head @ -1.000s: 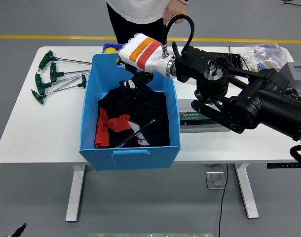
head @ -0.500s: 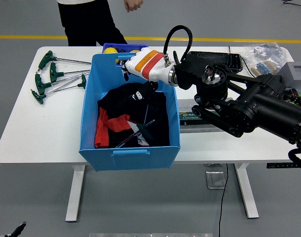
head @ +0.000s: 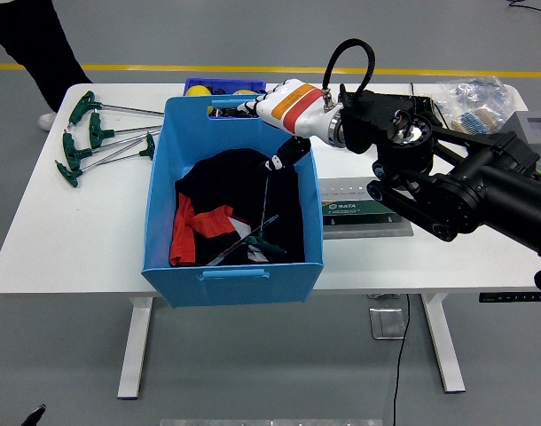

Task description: Lift tool from toolbox,place it in box,lift tool from toolbox,place it in box

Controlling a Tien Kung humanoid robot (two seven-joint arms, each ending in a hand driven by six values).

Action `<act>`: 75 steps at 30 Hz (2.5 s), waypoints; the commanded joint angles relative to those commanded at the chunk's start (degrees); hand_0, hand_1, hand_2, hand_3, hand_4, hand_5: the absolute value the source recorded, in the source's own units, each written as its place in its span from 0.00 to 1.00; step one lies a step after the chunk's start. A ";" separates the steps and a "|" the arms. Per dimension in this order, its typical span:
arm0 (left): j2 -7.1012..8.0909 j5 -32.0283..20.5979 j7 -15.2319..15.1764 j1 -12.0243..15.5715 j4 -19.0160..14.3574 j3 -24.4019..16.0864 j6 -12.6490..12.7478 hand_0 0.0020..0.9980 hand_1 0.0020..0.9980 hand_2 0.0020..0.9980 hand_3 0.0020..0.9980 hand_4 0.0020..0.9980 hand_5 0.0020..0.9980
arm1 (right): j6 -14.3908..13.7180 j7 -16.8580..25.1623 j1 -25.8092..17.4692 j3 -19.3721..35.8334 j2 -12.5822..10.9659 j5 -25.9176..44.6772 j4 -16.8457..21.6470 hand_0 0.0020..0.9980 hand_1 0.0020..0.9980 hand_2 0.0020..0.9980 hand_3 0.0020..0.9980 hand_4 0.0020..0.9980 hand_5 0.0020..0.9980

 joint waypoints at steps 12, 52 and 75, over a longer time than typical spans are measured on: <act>-0.22 -0.08 -0.01 0.51 0.27 -0.22 -0.16 0.82 0.87 0.85 0.74 0.75 0.63 | 0.19 -0.13 -4.39 8.37 -7.37 -0.81 -0.41 0.77 0.77 0.84 0.88 0.96 0.57; -2.10 -2.20 -0.55 0.68 0.78 0.69 -1.19 0.80 0.86 0.83 0.74 0.74 0.63 | -4.69 23.77 -43.79 52.61 -10.33 78.55 1.47 0.90 0.84 0.86 0.91 1.00 1.00; -2.18 2.45 0.50 0.65 0.81 -1.69 -1.67 0.79 0.85 0.82 0.74 0.74 0.63 | -2.02 18.95 -50.23 49.63 -8.06 72.54 -9.72 0.85 0.81 0.83 0.85 1.00 1.00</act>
